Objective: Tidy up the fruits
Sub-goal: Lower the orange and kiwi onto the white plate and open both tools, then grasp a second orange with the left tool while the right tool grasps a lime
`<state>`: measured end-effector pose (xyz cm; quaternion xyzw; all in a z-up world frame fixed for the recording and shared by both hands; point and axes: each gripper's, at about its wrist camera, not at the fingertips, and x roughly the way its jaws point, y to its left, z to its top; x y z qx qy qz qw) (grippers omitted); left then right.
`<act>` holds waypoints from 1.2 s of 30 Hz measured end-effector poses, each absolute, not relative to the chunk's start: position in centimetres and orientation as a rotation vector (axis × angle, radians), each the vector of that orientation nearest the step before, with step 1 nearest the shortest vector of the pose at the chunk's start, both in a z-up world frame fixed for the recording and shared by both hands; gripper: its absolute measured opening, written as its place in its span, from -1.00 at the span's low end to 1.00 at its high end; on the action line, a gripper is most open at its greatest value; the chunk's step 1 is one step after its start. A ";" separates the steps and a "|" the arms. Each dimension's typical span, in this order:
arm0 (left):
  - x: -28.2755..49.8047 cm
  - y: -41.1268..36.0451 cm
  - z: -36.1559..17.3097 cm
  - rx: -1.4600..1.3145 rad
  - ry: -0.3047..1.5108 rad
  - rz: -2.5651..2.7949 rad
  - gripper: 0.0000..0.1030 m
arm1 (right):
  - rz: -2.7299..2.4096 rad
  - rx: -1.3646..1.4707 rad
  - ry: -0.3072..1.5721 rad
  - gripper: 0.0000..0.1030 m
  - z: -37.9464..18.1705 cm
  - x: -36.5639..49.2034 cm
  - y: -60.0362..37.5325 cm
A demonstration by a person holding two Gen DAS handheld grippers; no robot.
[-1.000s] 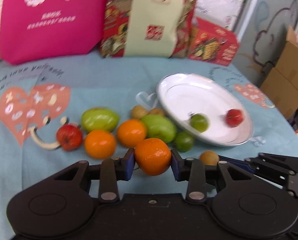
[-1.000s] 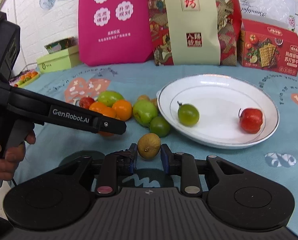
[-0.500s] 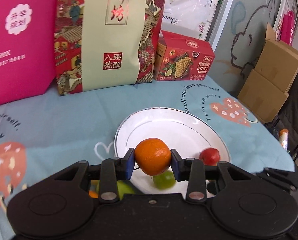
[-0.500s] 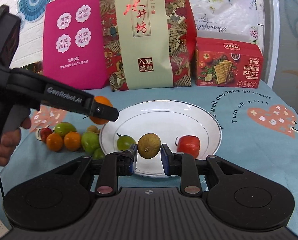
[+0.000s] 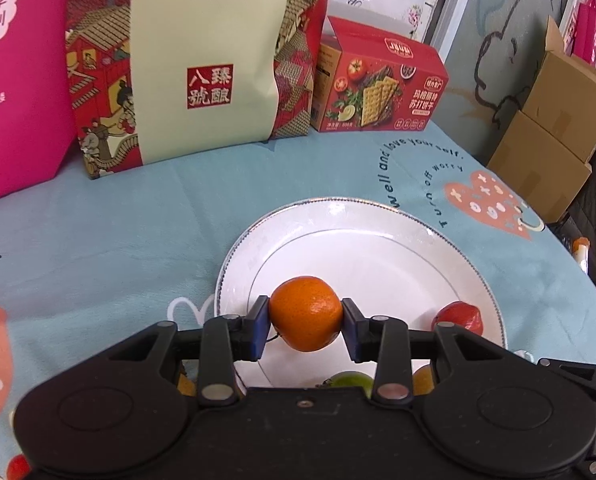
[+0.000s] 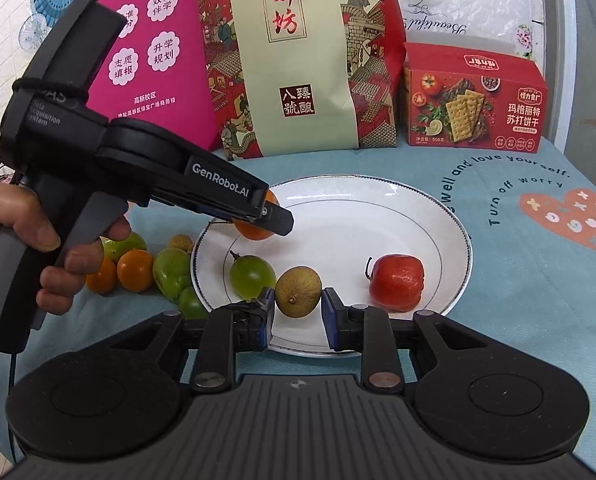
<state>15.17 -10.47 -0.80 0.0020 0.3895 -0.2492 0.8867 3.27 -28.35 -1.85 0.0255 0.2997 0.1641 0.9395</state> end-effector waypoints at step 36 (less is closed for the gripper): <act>4.9 -1.6 -0.1 -0.137 0.784 -0.287 1.00 | 0.429 -0.009 0.532 1.00 -1.1 -1.6 -25.7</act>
